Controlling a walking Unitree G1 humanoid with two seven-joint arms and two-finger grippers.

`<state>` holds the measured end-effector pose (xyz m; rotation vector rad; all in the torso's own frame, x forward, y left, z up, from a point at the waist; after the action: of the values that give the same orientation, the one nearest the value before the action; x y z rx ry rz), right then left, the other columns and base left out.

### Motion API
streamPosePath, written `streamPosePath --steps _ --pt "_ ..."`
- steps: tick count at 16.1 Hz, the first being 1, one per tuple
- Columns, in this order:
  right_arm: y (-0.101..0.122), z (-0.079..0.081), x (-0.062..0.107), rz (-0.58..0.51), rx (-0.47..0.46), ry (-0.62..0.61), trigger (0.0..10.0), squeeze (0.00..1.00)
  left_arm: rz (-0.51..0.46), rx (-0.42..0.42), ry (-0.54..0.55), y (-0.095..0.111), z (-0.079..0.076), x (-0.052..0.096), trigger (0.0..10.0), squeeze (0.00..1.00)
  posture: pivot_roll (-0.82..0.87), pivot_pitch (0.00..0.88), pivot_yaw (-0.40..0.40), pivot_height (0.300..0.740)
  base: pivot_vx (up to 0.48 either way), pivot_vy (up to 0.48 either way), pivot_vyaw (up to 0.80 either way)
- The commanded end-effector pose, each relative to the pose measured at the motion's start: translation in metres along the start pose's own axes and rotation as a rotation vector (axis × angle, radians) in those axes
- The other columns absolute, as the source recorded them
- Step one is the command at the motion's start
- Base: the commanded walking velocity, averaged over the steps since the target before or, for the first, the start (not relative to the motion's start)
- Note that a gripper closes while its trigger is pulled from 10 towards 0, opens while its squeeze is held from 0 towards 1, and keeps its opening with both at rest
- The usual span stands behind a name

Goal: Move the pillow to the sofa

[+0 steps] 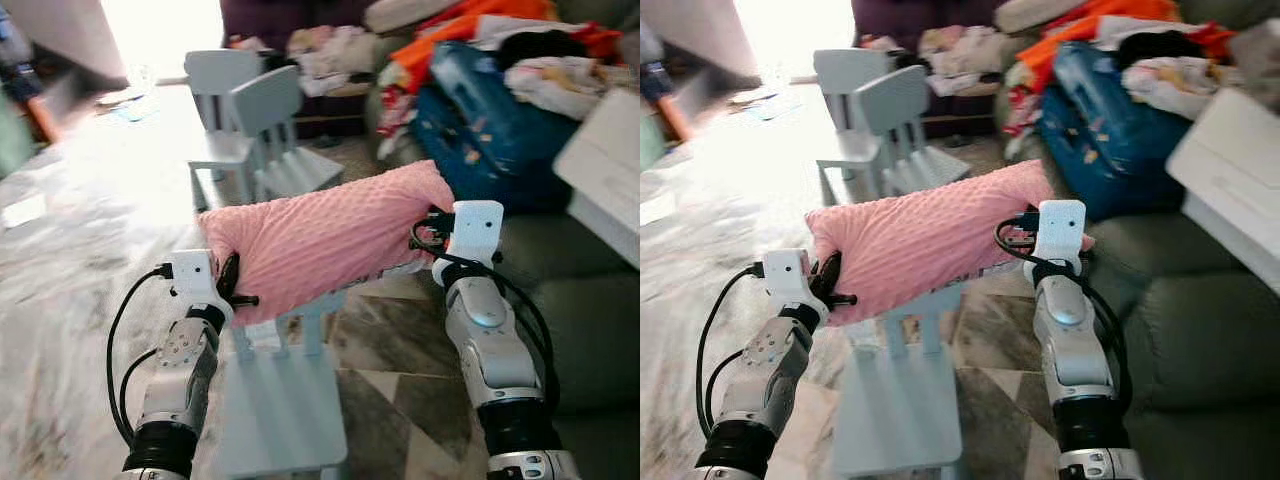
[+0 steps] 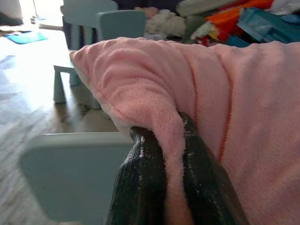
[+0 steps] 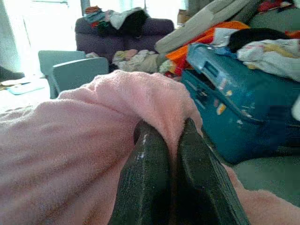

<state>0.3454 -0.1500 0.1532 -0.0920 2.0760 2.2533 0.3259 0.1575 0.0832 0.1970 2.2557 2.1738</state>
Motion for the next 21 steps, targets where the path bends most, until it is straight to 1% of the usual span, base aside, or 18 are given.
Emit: streamPosePath --steps 1,3,4,6,10,21 --pt "0.0111 0.0014 -0.001 -0.044 0.001 0.007 10.0 0.0 -0.003 0.006 0.019 0.0048 0.0034 -0.0015 10.0 0.0 -0.14 0.0 0.056 0.74 0.0 0.0 -0.79" --pt "0.0122 0.0036 -0.0009 -0.054 -0.013 0.025 10.0 0.0 0.005 0.017 0.023 0.0042 0.0029 -0.0019 10.0 0.0 -0.14 0.0 0.057 0.74 0.0 0.0 -0.71" --pt "0.0126 0.0057 0.0002 -0.058 0.004 0.04 10.0 0.0 0.011 0.025 0.019 0.0036 0.0023 -0.0021 10.0 0.0 -0.14 0.0 0.056 0.74 0.0 0.0 0.0" --pt "0.0124 0.0069 0.0009 -0.056 -0.002 0.049 10.0 0.0 0.01 0.021 0.016 0.0042 0.002 -0.0023 10.0 0.0 -0.14 0.0 0.054 0.74 0.0 0.0 0.0" --pt "0.0118 0.0065 0.0018 -0.05 0.002 0.057 10.0 0.0 0.012 0.039 0.014 0.0041 0.0002 -0.0017 10.0 0.0 -0.14 0.0 0.052 0.74 0.0 0.0 0.0" --pt "0.0112 0.0073 0.0025 -0.045 -0.006 0.059 10.0 0.0 0.021 0.036 0.014 0.0033 0.0009 -0.0019 10.0 0.0 -0.14 0.0 0.056 0.74 0.0 0.0 0.0"
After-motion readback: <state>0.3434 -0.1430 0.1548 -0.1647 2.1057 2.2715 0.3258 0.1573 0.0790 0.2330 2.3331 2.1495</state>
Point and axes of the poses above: a point about 5 cm out from each wrist's last joint towards the gripper, its own x axis pointing back from the gripper into the wrist, its own y axis along the axis of the wrist's last joint, z = x × y, the point moved 1 cm from there along -x, pointing out of the wrist towards the gripper, and after that the axes turned 8 degrees about -x, right-handed, at the moved point
